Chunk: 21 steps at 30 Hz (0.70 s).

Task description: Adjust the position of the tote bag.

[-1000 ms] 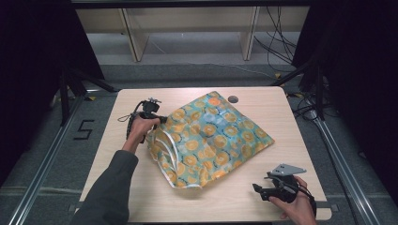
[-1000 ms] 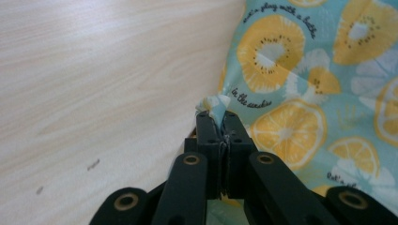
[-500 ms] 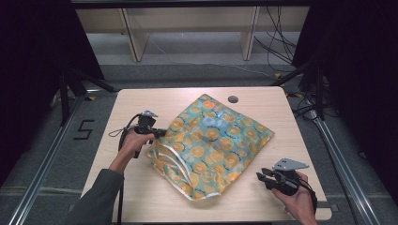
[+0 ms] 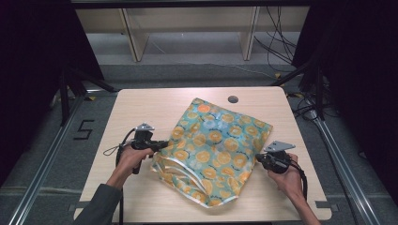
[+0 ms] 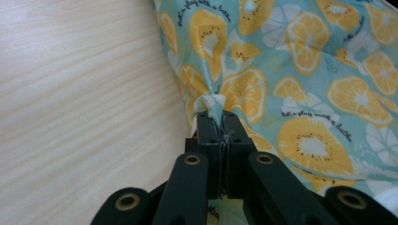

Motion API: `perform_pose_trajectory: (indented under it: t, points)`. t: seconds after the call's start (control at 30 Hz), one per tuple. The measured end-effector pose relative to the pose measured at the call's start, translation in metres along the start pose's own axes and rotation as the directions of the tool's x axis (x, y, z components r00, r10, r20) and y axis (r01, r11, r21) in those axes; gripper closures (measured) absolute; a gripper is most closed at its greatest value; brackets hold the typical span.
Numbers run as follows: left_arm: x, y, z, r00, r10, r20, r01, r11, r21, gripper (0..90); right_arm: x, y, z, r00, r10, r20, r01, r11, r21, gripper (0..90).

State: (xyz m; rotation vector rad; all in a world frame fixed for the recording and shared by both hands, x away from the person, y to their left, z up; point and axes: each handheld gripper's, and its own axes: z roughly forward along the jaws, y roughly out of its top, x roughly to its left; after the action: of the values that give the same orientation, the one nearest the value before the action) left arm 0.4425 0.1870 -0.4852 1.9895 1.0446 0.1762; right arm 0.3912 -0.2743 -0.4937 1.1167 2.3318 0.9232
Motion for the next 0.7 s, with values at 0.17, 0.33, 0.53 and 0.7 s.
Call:
perform_pose_trajectory:
  t: [0.17,0.33,0.53,0.7]
  points:
    - [-0.015,-0.009,0.002,0.9995,0.014,0.028,-0.015,0.9998,0.016,88.1,-0.008,0.004,0.012,0.9994,0.036,0.004,-0.036,0.999,0.026,90.0]
    - [-0.023,-0.015,0.000,0.9983,0.037,0.046,-0.038,0.9989,0.028,88.2,-0.013,0.012,0.027,0.9998,0.020,-0.003,-0.019,0.999,0.025,90.0]
    - [-0.039,-0.022,-0.003,0.9937,0.065,0.091,-0.068,0.9969,0.038,88.1,-0.021,0.026,0.044,0.9994,0.000,-0.035,0.001,0.999,0.033,90.0]
    - [-0.054,-0.031,-0.002,0.9886,0.068,0.135,-0.076,0.9955,0.056,87.9,-0.028,0.043,0.057,0.9991,-0.010,-0.042,0.011,1.000,0.018,90.0]
